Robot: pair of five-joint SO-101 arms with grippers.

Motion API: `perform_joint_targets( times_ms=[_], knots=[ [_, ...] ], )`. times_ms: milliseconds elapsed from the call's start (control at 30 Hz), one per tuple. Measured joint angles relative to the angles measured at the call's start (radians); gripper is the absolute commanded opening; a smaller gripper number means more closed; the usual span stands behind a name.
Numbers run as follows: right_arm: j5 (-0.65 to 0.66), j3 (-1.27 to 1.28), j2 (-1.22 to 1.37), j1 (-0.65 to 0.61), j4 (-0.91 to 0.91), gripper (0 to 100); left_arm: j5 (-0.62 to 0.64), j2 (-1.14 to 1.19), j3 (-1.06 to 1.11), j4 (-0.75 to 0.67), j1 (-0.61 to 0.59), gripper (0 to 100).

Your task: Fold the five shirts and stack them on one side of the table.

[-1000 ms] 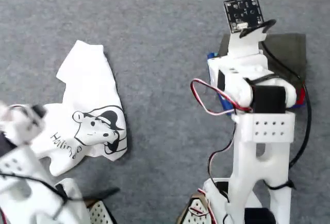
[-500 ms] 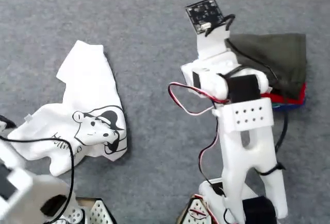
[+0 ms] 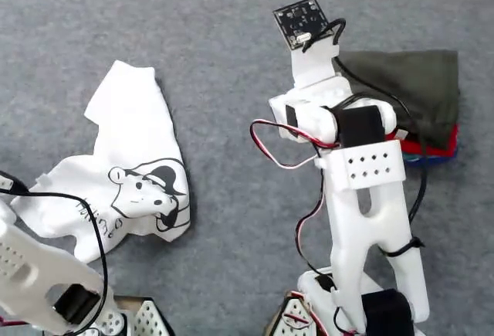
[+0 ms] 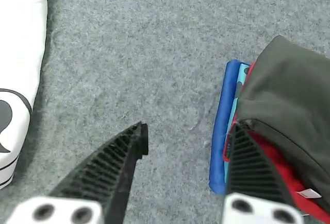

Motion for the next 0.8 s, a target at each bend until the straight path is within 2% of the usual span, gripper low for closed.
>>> perform_joint_targets(
  times_ms=[133,333,467,633,767,800],
  knots=[
    [0.000,0.000,0.000,0.000,0.000,25.0,0.000,0.002,-0.002,0.000,0.003,22],
    [0.000,0.000,0.000,0.000,0.000,25.0,0.008,-0.003,0.031,-0.017,0.055,12],
    [0.000,0.000,0.000,0.000,0.000,25.0,0.009,-0.017,0.100,-0.081,0.101,11],
    [0.000,0.000,0.000,0.000,0.000,25.0,0.009,-0.017,0.114,-0.091,0.107,11],
    [0.000,0.000,0.002,0.000,0.000,25.0,0.009,-0.017,0.114,-0.095,0.112,1],
    [0.000,0.000,0.002,0.000,0.000,25.0,0.009,-0.014,0.117,-0.095,0.115,2]
  ],
)
